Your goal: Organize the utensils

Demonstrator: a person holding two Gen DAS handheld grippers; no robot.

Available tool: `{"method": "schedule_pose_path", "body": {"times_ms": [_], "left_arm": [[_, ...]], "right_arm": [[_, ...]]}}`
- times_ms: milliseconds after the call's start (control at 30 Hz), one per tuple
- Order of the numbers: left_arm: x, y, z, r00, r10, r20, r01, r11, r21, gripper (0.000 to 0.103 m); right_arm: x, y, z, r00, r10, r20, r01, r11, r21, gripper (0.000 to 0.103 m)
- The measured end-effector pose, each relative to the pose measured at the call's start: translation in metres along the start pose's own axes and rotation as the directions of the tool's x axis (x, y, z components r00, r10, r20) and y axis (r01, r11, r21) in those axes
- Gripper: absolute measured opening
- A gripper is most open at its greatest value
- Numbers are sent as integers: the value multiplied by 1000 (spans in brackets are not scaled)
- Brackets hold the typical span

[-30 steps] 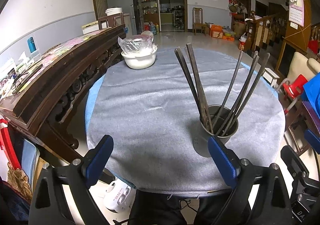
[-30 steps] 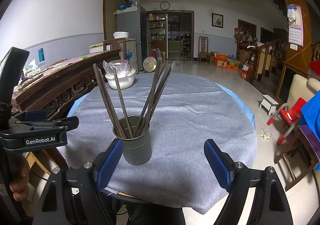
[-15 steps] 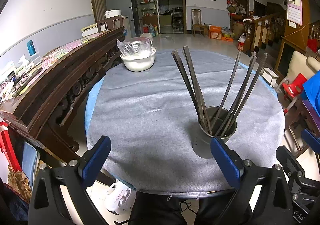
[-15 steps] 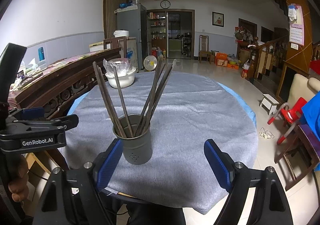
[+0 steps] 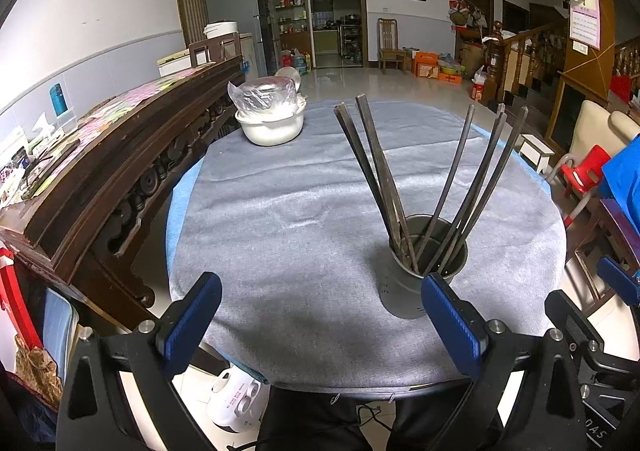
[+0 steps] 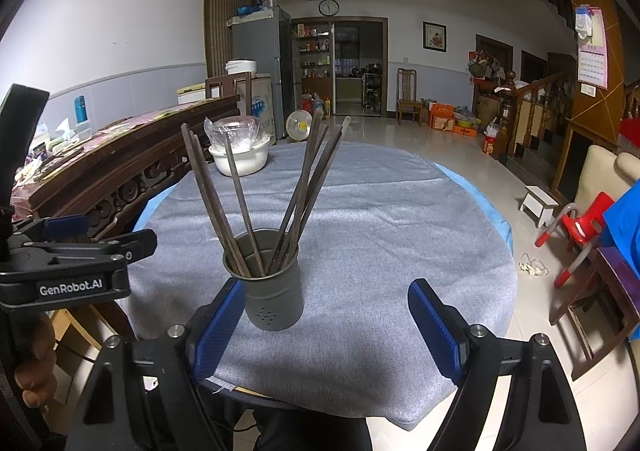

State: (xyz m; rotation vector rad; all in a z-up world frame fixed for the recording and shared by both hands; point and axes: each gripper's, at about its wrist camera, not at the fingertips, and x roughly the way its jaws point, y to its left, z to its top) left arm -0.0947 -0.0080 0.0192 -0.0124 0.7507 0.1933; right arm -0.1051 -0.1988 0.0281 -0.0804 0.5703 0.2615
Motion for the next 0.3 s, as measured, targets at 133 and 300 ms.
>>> {"method": "schedule_pose_path", "body": {"times_ms": [133,300], "left_arm": [[-1,-2,0,1000,-4,9,4,1000,6,100],[-1,-4,1,1000,-11,7,11,1000,6,100]], "right_arm": [[1,-1,-1,1000,-3,-5,3,1000,3,86],[1,-3,-1,1000,-5,-3,5,1000,9,86]]}}
